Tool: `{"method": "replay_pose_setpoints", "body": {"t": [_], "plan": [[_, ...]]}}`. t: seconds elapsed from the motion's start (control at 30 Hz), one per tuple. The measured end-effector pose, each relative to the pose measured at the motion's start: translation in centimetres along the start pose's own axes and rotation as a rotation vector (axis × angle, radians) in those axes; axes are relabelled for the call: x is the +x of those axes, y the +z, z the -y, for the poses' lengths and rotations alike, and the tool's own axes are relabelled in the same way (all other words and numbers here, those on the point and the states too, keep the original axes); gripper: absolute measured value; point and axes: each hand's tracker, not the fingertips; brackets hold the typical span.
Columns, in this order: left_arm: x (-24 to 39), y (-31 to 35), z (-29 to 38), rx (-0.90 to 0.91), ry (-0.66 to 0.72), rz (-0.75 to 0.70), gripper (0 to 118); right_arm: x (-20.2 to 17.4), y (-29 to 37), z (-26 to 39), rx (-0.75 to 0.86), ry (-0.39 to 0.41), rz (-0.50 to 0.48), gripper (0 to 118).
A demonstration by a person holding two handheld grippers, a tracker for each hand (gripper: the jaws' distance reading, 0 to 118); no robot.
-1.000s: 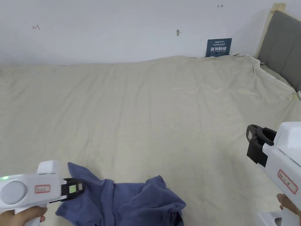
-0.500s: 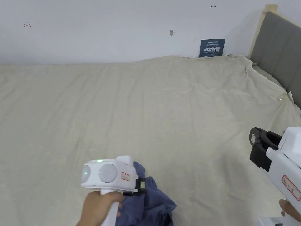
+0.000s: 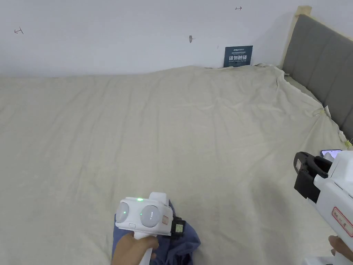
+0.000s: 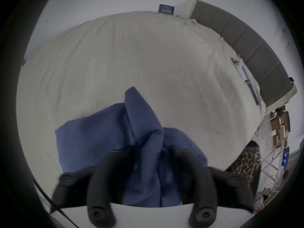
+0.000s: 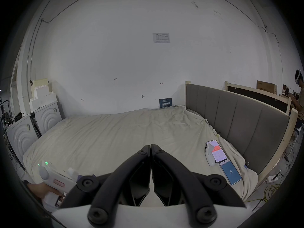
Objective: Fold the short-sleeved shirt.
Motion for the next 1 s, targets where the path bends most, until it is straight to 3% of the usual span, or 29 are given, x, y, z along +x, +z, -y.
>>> {"method": "replay_pose_setpoints", "body": {"t": [0.07,0.23,0.33,0.4,0.47,0.57,0.77,1.0], "plan": [[-0.4,2.7,0.1,0.093,0.011,0.043,103,-0.2,0.0,-0.1,0.001,0.004,-0.004,0],[-3.0,8.2,0.4,0.294,0.013,0.018,104,-0.8,-0.1,-0.3,0.011,0.000,-0.018,0],[-4.9,9.0,1.0,0.313,-0.012,-0.076,102,-1.3,-0.1,-0.5,0.012,0.001,-0.029,0],[-6.1,8.9,1.8,0.334,-0.008,-0.134,75,-1.3,-0.3,-0.4,0.015,-0.001,-0.037,0],[-7.1,8.6,2.7,0.391,0.009,-0.150,38,-1.5,-0.3,-0.5,0.016,0.005,-0.041,0],[-8.0,7.5,3.8,0.396,0.038,-0.142,12,-1.6,-0.1,-0.5,0.014,0.008,-0.045,0],[-8.0,3.4,6.0,0.388,0.037,-0.090,1,-1.3,0.0,-0.6,0.013,-0.001,-0.034,0],[-4.5,-0.7,7.2,0.345,-0.015,-0.061,0,-0.5,0.7,-0.6,0.011,0.003,-0.020,0]]}}
